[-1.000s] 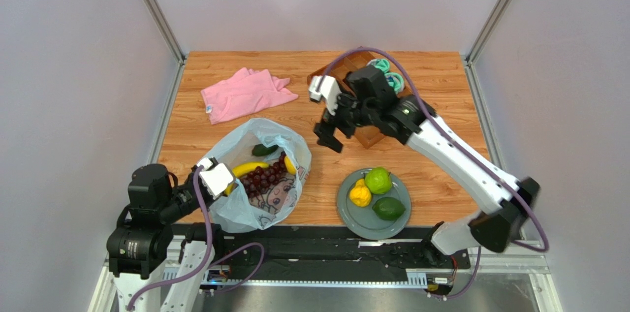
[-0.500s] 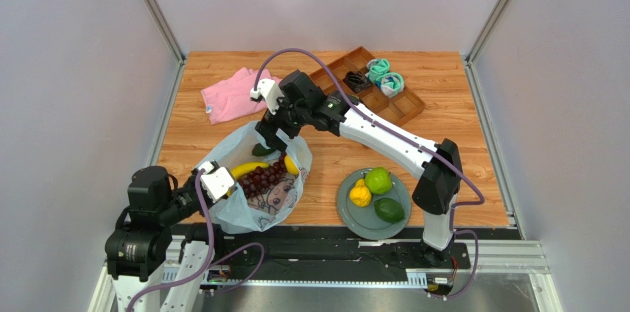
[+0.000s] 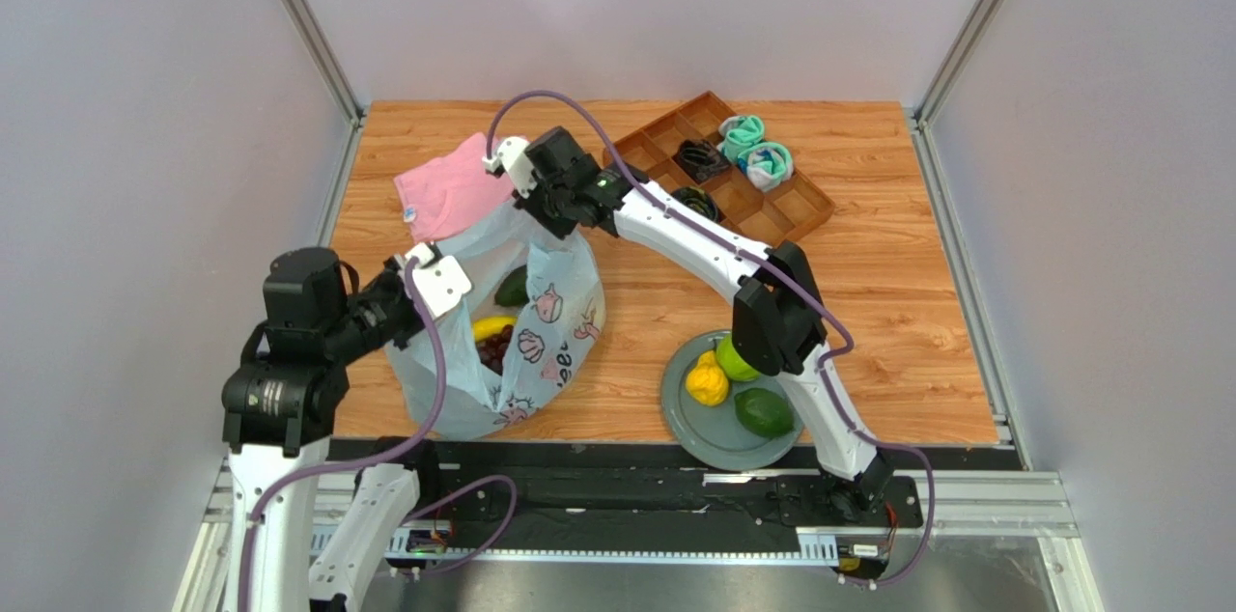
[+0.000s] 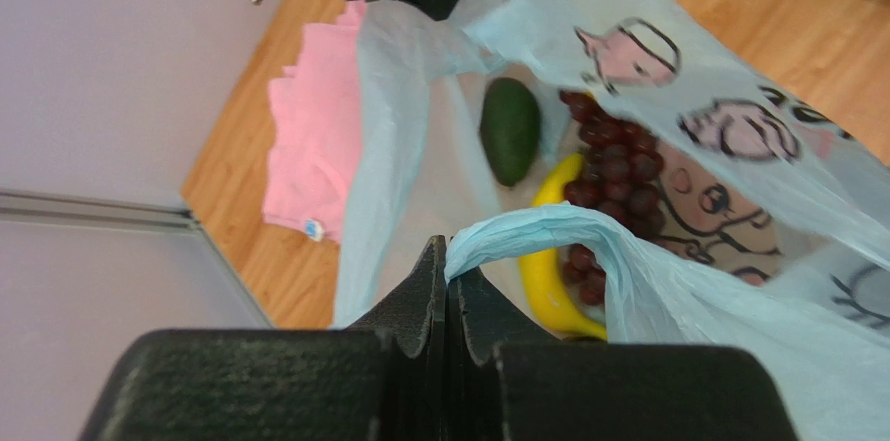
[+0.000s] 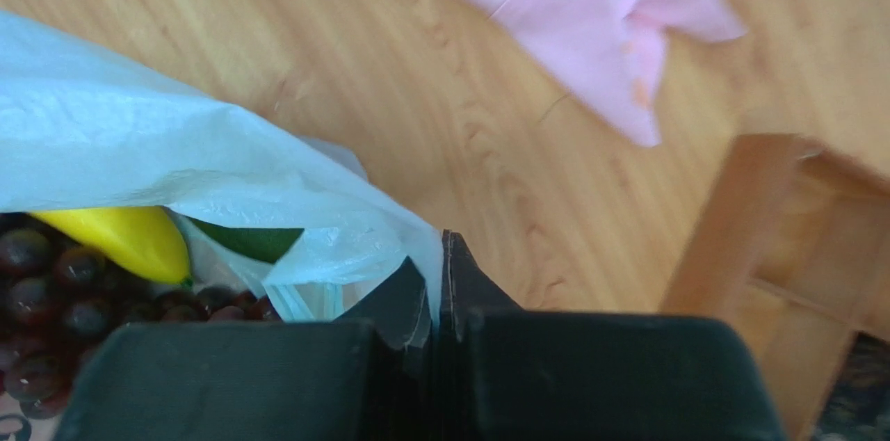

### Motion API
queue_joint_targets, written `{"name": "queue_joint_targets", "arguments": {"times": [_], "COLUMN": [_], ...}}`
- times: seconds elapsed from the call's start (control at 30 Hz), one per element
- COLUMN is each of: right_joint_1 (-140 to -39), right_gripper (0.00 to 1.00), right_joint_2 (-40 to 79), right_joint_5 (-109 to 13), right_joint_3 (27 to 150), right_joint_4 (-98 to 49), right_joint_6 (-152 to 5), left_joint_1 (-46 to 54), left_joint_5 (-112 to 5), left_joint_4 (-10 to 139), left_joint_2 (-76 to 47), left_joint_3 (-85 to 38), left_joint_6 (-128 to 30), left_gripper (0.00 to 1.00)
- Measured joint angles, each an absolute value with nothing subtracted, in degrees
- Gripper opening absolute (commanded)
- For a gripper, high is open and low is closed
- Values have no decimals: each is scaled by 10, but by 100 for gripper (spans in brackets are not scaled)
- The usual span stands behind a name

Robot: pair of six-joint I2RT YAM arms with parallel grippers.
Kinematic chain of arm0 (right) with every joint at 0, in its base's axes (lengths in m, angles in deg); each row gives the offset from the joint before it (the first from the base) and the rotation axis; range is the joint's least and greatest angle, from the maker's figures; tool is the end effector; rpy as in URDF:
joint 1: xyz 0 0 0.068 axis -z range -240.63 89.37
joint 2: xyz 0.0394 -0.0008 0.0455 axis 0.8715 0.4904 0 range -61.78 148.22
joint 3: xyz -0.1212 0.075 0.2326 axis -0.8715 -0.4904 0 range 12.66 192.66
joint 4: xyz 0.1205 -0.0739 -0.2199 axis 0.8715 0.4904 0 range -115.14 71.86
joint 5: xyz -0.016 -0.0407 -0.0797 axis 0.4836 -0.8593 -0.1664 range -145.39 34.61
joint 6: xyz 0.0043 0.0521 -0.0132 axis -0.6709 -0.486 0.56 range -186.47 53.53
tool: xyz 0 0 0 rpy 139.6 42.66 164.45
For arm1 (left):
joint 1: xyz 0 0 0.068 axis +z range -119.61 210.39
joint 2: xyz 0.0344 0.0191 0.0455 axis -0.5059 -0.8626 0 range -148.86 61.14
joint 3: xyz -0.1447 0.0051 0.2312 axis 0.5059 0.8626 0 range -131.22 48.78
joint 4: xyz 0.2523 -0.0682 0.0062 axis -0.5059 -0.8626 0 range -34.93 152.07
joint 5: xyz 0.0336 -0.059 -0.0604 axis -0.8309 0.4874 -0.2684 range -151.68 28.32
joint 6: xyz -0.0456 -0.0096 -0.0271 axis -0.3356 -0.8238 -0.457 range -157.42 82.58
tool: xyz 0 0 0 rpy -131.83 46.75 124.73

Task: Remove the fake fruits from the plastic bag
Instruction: Adjust the plastic bag at the center of the board.

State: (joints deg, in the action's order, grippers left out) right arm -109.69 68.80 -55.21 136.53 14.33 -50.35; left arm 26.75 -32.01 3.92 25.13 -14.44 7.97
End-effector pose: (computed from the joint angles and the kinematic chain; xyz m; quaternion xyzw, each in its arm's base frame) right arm 0.3393 0.3913 0.2658 -0.5002 0.7814 0.1072 0.3574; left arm 0.0855 -0.0231 0.3802 0.4638 0.7129 -0.0384 0.5245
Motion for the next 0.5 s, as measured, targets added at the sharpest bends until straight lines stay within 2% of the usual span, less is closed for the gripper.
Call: {"name": "queue_joint_targets", "arguments": {"times": [0.17,0.3,0.4,0.5], "right_joint_1": [-1091,-1093,-1095,-1097], "right_gripper": [0,0,0,1], "right_joint_2": [656,577,490,375], "right_joint_5": [-561,-557,-541,-527], "right_joint_3": [1419,1415,1360,1214], "right_joint_4": [123,110,97,71], "right_joint_6": [-488,-475,-471,-472], "left_joint_1": [268,268,268,268], "left_joint_5": [-341,-321,-292,-261], "left_joint_4": [126,156,144,103], "left_joint_2": [186,184,219,287], "left_joint_3": [-242,-315,-323,-286], "left_joint_6": [52,16,1,-3], "left_gripper": [0,0,0,0]}}
